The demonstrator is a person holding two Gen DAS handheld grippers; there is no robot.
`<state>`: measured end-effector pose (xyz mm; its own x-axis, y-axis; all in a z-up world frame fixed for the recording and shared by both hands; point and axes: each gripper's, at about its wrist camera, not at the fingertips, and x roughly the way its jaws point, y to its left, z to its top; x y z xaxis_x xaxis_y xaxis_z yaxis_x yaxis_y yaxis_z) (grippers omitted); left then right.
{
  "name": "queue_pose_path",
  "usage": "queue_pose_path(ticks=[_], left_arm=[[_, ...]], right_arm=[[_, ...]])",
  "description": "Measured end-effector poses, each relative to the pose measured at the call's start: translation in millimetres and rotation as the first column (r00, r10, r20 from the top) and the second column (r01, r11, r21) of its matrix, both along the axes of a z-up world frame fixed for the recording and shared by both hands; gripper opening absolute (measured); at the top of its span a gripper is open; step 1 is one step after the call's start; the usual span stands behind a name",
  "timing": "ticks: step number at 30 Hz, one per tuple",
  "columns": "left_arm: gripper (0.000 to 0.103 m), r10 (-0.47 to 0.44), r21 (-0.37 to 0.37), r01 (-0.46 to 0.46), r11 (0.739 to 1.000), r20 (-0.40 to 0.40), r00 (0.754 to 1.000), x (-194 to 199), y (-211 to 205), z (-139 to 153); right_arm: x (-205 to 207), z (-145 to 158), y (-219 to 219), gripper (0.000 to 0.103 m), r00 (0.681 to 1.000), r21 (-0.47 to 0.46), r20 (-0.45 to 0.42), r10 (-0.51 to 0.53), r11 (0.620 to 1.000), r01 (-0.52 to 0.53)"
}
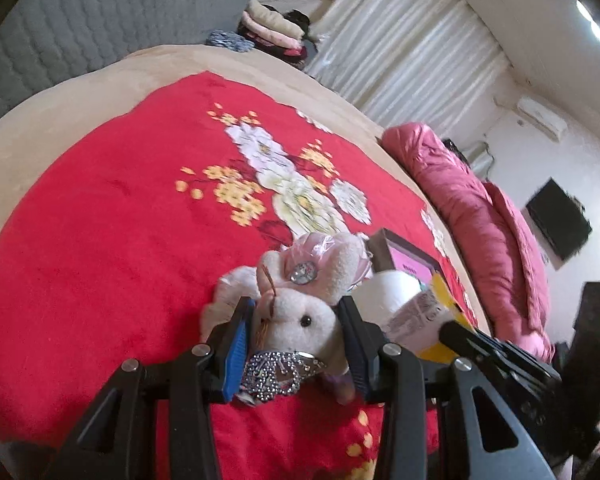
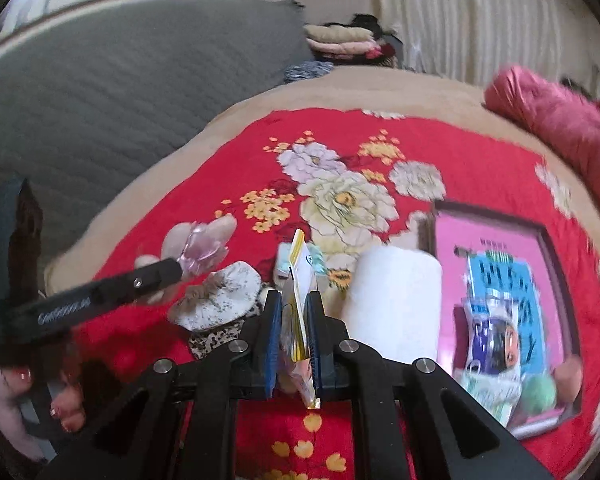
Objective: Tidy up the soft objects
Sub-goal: 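Lift and carry the rabbit plush and yellow wipe pack toward the tray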
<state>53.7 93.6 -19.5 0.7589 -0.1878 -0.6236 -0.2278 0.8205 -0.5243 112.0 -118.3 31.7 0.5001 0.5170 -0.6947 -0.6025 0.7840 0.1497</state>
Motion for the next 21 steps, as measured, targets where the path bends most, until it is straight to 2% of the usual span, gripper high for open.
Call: queue_pose_path(ticks=[5, 8, 11, 21], left_arm=[[0.043, -0.057, 0.019, 0.058, 0.998, -0.022, 0.998, -3.2, -26.8, 4.1], [0.043, -0.081, 0.029, 0.082, 0.996, -0.033, 0.996, -4.8, -38.8, 6.4], [0.043, -0.099, 0.022, 0.099, 0.995, -0.031, 0.995, -5.5, -48.5, 10.9], [0.043, -0.148, 0.054, 0.151, 0.987, -0.051, 0.988, 1.3, -75.0, 19.5]], right_arm=[[9.8, -5.4, -34.5, 0.013, 0.994, 0.103, -0.086, -0.072, 0.991, 0.081], [20.2, -5.5, -61.0, 0.013, 0.982, 0.214, -0.159, -0.106, 0.967, 0.14], [25.8, 0.2, -79.2, 0.013, 0.974, 0.29, -0.189, -0.128, 0.94, 0.18], [31.7, 17.1, -107.1, 0.013, 0.974, 0.325, -0.151, -0.168, 0.922, 0.209]])
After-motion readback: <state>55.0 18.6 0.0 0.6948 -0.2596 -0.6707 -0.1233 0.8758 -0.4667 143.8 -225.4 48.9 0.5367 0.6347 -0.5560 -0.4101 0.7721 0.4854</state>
